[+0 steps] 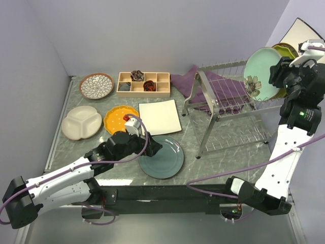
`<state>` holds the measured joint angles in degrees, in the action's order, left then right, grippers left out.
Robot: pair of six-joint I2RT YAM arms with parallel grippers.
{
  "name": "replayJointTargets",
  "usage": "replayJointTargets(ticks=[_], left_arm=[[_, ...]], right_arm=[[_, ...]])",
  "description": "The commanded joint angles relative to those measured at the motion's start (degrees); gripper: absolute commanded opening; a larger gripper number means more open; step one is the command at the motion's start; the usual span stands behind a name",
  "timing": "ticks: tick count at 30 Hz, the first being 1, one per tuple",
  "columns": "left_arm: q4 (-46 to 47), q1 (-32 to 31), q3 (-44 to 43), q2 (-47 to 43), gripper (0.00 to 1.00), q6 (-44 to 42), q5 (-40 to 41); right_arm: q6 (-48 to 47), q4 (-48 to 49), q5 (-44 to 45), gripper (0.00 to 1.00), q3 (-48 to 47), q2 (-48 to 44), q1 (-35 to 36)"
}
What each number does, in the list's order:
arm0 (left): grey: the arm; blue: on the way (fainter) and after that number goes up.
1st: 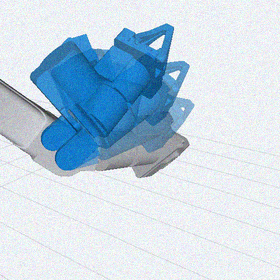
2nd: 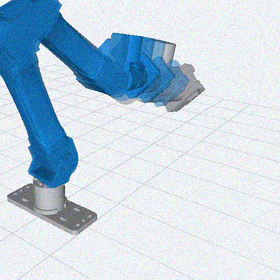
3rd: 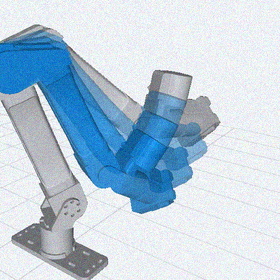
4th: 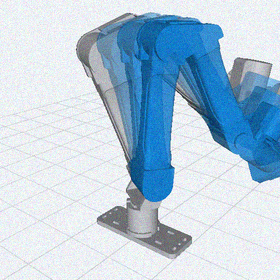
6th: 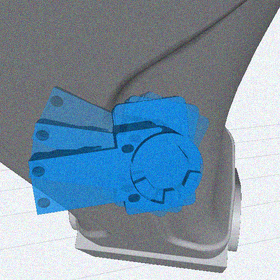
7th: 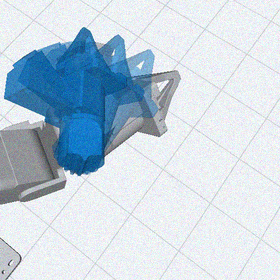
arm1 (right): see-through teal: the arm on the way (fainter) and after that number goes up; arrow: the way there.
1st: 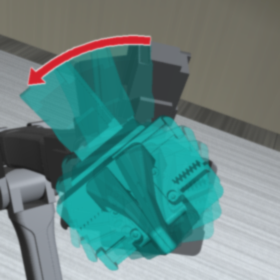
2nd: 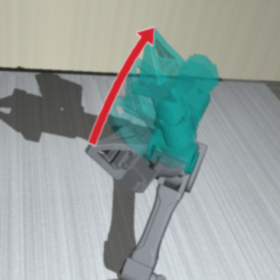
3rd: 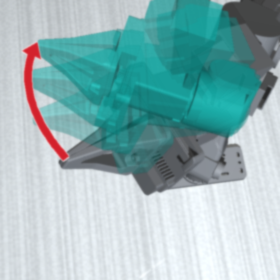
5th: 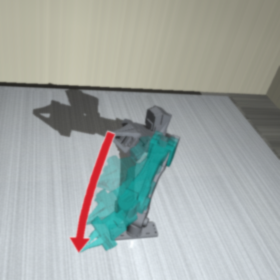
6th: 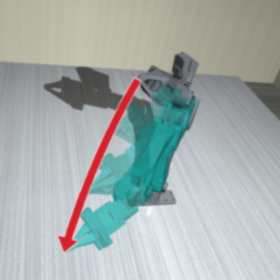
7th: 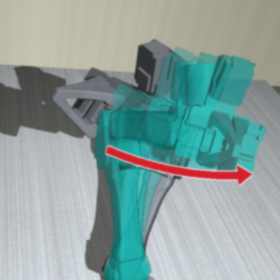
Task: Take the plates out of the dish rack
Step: Unload the plate from the dish rack.
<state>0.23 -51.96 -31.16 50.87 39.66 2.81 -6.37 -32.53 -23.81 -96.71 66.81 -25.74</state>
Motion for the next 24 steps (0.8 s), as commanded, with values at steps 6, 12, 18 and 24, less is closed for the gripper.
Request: replayJointTargets(ticks=[6, 12, 18, 24], left_arm=[[2.6, -0.2, 0.1, -0.7, 0.99, -0.7, -0.1], [2.5, -0.2, -0.1, -0.3, 0.99, -0.7, 0.0], [2.3, -0.2, 0.1, -0.8, 1.0, -0.6, 0.4], [2.3, -0.2, 0.2, -0.7, 0.99, -0.6, 0.4]], right_arm=[[0.0, -5.3, -5.4, 0.51, -1.1, 3.1, 1.1], [0.3, -7.6, -6.4, 0.5, -4.0, 5.4, 1.1], [0.3, -8.2, -6.9, 0.45, -4.9, 6.0, 1.2], [0.0, -4.5, -5.1, 0.27, -2.5, 2.7, 1.2]])
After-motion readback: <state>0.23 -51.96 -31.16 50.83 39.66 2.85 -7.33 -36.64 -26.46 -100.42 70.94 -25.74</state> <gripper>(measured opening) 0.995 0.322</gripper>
